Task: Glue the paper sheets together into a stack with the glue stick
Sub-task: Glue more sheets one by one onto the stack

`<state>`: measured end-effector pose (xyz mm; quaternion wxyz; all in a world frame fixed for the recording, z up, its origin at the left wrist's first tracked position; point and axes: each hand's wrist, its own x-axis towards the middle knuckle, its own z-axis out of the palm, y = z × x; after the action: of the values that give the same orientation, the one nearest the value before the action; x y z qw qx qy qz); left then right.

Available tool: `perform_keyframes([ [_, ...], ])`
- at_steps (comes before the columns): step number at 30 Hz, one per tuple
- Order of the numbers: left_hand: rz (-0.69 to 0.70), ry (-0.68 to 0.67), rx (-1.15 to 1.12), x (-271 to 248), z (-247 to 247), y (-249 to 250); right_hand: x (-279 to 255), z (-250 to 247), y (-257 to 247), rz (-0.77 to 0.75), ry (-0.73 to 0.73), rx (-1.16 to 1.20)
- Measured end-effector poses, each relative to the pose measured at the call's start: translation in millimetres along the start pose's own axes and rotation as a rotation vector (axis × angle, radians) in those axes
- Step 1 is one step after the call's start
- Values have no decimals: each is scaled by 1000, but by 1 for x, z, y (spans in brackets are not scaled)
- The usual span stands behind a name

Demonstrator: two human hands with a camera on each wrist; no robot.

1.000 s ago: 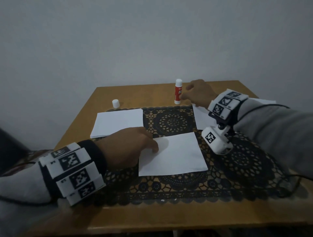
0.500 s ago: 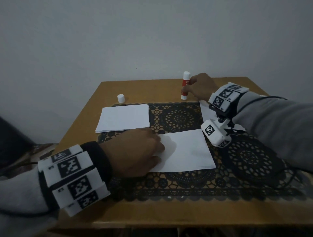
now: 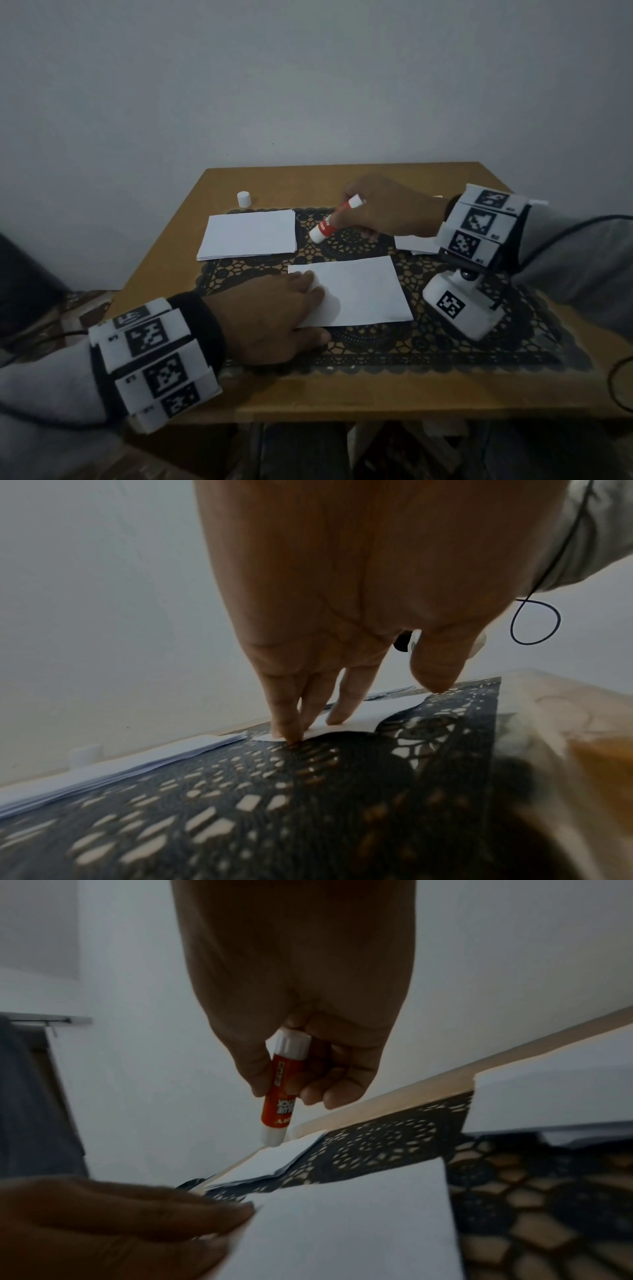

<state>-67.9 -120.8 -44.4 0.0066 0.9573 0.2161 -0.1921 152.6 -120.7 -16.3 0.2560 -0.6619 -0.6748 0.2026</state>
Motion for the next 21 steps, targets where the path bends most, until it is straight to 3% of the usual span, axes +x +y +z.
perform_keyframes([
  [14,36,4,-34,-7,5,3,9,45,-23,-145,-37,-143],
  [21,35,5,-3,-4,5,2,8,41,-24,-165,-27,-225],
])
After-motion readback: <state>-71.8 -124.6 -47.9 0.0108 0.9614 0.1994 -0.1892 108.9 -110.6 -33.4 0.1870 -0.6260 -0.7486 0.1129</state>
